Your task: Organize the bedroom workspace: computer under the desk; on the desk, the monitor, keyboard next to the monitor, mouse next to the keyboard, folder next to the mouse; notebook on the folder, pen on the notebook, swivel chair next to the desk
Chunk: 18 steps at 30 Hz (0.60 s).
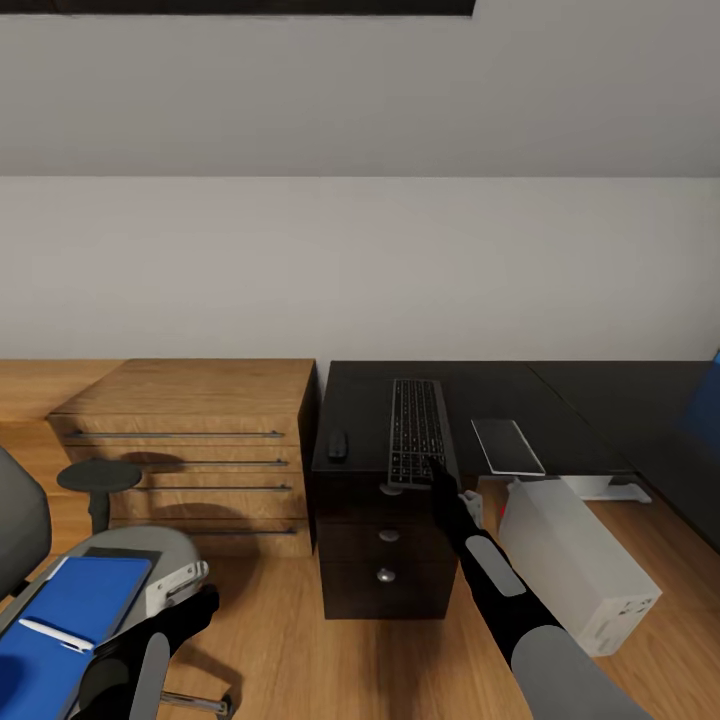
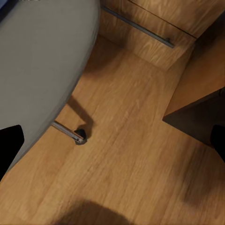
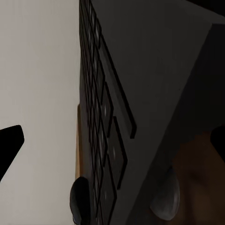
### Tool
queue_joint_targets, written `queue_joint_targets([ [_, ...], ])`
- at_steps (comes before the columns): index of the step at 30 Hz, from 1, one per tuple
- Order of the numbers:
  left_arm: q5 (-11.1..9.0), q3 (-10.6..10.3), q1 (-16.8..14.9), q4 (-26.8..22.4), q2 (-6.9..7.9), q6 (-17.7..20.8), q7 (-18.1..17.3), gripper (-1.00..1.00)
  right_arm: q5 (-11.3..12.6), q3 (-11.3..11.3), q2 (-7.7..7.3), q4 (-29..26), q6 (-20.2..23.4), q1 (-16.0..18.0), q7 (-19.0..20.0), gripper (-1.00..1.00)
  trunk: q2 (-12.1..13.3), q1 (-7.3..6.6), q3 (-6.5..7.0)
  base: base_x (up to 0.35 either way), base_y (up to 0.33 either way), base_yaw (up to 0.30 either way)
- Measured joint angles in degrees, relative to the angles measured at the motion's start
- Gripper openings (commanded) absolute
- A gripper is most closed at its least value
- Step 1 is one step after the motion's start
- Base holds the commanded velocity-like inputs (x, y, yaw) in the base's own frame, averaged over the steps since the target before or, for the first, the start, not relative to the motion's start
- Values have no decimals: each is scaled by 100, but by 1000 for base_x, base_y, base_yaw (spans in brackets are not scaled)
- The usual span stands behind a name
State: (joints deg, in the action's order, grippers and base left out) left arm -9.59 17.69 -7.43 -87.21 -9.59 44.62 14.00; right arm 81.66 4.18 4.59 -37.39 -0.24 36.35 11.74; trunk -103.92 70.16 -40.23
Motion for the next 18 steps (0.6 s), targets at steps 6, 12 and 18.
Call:
queue_joint_targets([
  [6, 0, 0, 0, 0, 1, 0, 0, 100, 0, 6, 0, 0, 7, 0, -7, -100, 0, 0, 0, 1, 0, 0],
  [12, 0, 0, 0, 0, 3, 7, 0, 100, -3, 2, 0, -2, 7, 1, -6, -100, 0, 0, 0, 0, 0, 0],
  [18, 0, 0, 0, 0, -1, 9, 0, 100, -7, -5, 0, -3, 6, 1, -5, -100, 119, -65, 53, 0, 0, 0],
])
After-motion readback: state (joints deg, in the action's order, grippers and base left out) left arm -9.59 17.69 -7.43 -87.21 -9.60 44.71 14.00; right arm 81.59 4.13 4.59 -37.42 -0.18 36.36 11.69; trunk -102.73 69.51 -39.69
